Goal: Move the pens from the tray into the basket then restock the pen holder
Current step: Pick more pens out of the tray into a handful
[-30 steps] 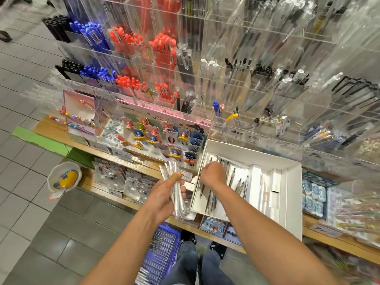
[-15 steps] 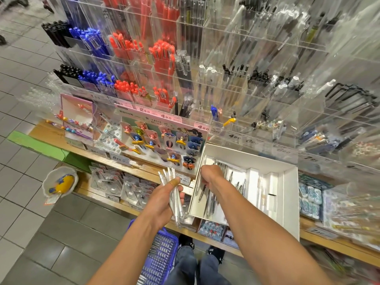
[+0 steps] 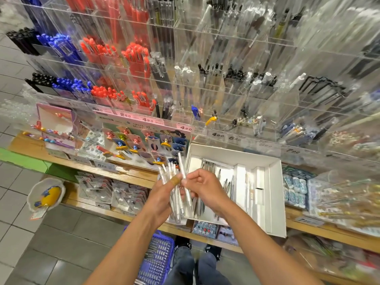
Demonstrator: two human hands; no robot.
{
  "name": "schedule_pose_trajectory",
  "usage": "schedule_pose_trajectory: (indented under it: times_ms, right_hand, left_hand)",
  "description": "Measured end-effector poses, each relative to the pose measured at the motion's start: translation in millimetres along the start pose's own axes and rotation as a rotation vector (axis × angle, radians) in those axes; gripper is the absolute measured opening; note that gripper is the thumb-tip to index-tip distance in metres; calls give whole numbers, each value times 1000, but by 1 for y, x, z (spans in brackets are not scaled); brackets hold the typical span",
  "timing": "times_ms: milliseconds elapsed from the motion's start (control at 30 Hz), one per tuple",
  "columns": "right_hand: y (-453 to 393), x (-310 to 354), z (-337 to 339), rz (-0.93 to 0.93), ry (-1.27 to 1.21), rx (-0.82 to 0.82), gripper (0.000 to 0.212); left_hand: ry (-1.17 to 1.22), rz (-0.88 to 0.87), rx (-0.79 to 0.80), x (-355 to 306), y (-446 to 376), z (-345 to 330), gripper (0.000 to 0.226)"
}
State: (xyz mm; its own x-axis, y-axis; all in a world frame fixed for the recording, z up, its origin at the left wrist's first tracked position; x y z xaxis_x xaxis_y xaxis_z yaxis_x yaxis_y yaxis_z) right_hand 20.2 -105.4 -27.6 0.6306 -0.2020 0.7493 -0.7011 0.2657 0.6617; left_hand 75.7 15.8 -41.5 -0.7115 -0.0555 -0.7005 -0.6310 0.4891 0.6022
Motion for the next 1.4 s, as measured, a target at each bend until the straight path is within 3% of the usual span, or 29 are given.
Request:
schedule_pose_trajectory:
  times_ms: [133, 200, 300, 433, 500, 633, 833, 967, 1067, 1233, 1400]
  right_hand:
    - [20, 7, -3, 79, 133, -95, 19]
    - [21, 9, 0, 94, 145, -31, 17]
    - [6, 4, 22, 17, 42, 128, 12]
    - [-54, -29, 85, -268, -453, -294, 16]
    - [-78, -46, 100, -399, -538, -423, 16]
    - [-114, -63, 101, -515, -652, -500, 17]
    - [-126, -71, 90, -480, -860, -575, 39]
    - [-97, -71, 84, -376, -975, -552, 25]
    - [-68, -63, 77, -308, -892, -401, 7]
    - [-17, -35, 55, -119, -526, -95, 25]
    - [20, -12, 24, -30, -195, -69, 23]
  left_hand:
    - [55, -18, -14, 5, -1, -14, 78]
    - [69, 12, -29, 10, -3, -17, 85]
    - [45, 52, -69, 11, -6, -16, 58]
    - [88, 87, -88, 14, -12, -7, 34]
    - [97, 99, -68, 13, -11, -4, 32]
    - [111, 104, -47, 13, -9, 1, 37]
    - [105, 92, -49, 11, -3, 6, 41]
    - [110, 91, -25, 10, -1, 3, 45]
    - [106, 108, -10, 12, -1, -2, 39]
    - [47, 119, -26, 17, -4, -6, 21]
    - [-45, 120, 101, 20, 1, -25, 43]
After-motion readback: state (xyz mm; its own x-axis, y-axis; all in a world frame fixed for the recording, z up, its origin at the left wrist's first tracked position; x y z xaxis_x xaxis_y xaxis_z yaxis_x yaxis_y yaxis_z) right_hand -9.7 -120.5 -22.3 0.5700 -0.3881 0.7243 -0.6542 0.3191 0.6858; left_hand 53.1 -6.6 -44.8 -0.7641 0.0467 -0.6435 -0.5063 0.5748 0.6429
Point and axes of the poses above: each hand's wrist, its own y-axis away from the middle knuckle, its own z-axis out of the back of the hand, x = y × z, the point moved 6 cm from there along -y, towards the middle knuckle, and after that the axes turned 9 degrees about -z, right-handed, at the moved point
